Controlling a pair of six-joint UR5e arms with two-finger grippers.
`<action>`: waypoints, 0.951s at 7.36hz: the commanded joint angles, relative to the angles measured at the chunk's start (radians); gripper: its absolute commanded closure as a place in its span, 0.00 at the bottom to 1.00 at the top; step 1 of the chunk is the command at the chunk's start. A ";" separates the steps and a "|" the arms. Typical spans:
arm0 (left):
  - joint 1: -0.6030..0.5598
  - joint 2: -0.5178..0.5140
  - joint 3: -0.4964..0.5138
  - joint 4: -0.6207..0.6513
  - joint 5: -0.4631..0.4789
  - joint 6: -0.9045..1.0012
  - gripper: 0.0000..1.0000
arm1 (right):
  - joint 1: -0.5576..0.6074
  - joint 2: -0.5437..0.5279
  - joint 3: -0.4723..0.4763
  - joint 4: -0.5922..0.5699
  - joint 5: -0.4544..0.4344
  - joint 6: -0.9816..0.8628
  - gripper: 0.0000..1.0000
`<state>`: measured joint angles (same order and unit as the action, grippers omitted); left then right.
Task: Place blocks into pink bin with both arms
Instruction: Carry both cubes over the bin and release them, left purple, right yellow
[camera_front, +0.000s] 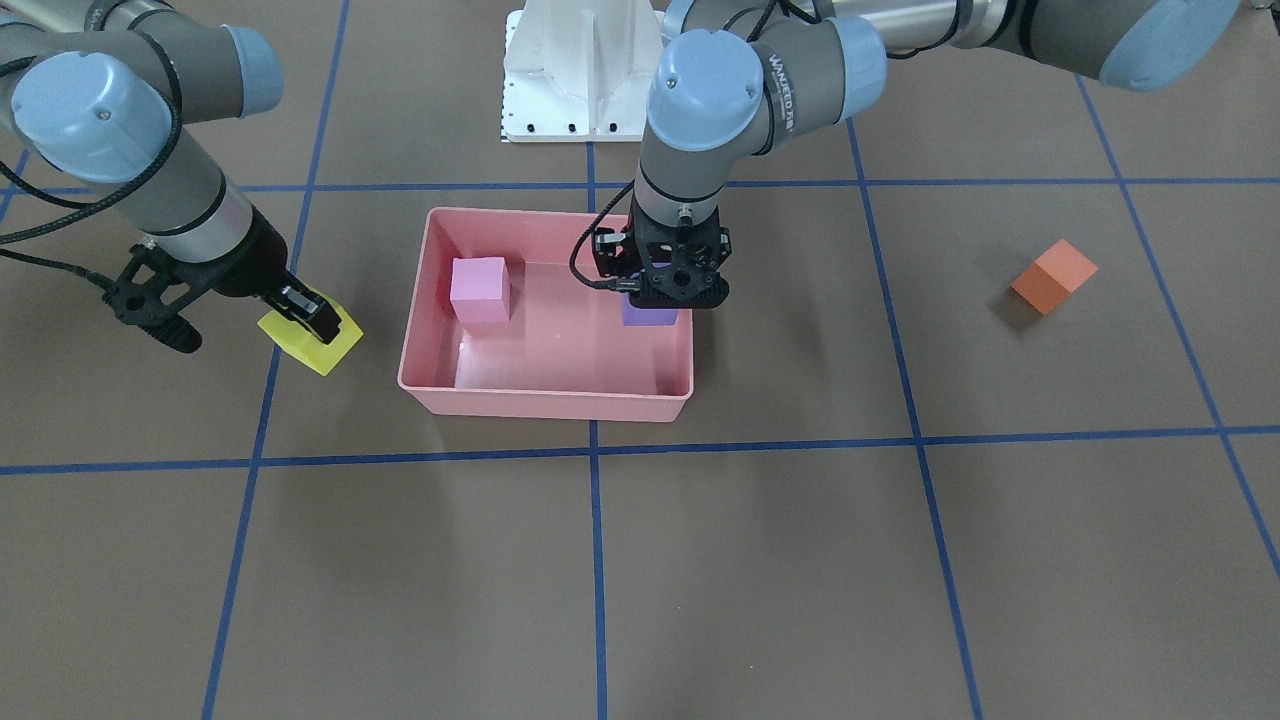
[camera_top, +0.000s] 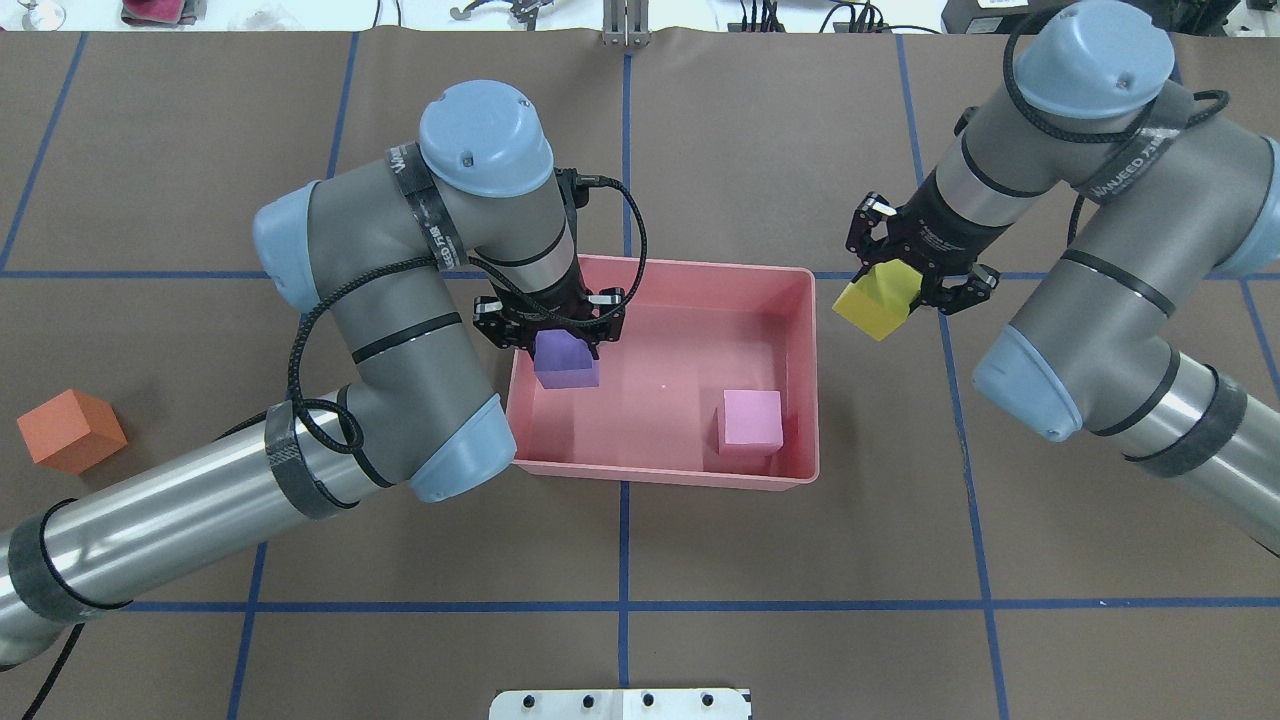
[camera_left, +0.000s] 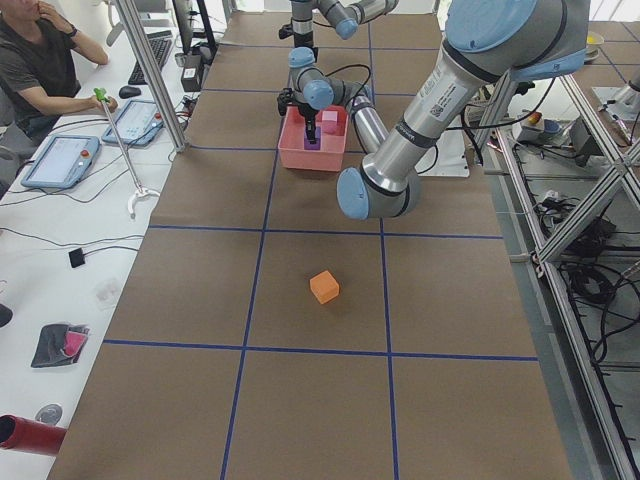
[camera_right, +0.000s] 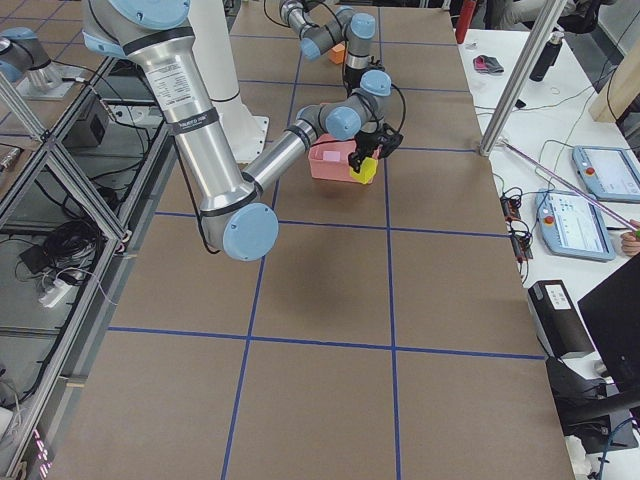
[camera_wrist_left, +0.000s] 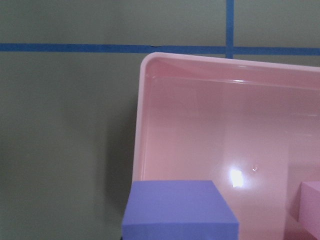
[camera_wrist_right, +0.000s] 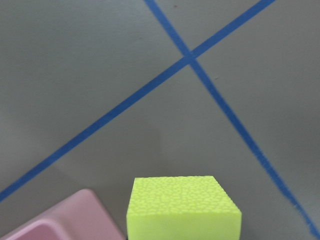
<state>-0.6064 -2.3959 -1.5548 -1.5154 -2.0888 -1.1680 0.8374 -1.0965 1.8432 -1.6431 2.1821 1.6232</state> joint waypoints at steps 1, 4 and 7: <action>0.013 0.003 0.038 -0.043 0.001 0.001 0.28 | -0.058 0.088 -0.007 -0.011 -0.010 0.116 1.00; -0.054 0.015 -0.057 -0.036 -0.011 0.008 0.00 | -0.167 0.135 -0.015 -0.007 -0.103 0.201 1.00; -0.248 0.307 -0.319 0.036 -0.165 0.292 0.00 | -0.259 0.204 -0.082 0.008 -0.194 0.262 0.97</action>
<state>-0.7854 -2.2329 -1.7579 -1.5088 -2.2128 -1.0314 0.6259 -0.9102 1.7779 -1.6464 2.0390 1.8639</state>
